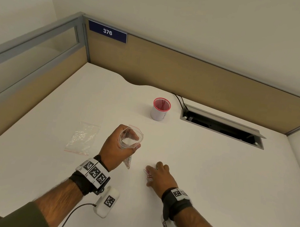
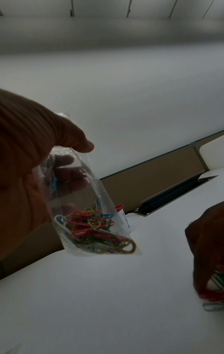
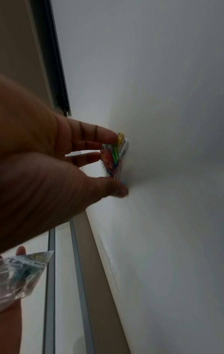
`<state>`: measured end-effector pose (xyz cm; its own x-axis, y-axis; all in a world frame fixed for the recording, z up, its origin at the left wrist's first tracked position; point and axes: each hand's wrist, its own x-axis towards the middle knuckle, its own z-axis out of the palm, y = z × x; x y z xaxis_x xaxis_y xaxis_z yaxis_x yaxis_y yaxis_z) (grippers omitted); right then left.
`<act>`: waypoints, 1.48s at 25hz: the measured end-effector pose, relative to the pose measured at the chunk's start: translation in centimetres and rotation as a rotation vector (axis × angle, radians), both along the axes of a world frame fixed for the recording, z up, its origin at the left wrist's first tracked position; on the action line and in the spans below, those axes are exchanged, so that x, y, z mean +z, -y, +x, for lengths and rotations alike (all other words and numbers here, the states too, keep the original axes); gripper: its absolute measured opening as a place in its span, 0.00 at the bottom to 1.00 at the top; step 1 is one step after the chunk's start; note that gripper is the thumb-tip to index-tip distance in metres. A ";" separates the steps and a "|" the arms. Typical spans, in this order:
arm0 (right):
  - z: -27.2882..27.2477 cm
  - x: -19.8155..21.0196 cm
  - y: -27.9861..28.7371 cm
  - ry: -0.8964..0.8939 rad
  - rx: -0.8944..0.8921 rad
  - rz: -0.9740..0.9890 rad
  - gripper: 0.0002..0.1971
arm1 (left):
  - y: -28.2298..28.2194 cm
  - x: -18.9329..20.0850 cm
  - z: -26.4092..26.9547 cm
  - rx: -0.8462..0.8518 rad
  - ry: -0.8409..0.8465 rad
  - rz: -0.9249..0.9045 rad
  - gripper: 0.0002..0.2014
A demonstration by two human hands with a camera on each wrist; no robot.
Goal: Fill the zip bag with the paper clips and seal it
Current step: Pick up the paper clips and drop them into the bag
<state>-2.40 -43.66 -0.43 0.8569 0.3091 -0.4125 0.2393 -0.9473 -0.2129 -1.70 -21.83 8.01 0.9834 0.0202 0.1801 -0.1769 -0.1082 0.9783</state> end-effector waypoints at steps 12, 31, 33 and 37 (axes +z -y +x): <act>2.0 -0.8 0.8 0.119 -0.050 -0.019 0.06 | -0.1 0.7 0.3 0.010 -0.001 0.009 0.19; 3.1 22.0 -3.9 0.101 -0.229 0.922 0.05 | 3.3 0.7 1.0 -0.026 -0.076 0.102 0.15; 2.8 20.8 -5.4 0.199 -0.080 0.699 0.06 | 3.5 0.7 1.2 0.004 -0.074 0.146 0.15; 3.1 19.4 -7.1 0.278 0.100 0.325 0.10 | 3.4 1.3 1.1 -0.002 -0.127 0.131 0.22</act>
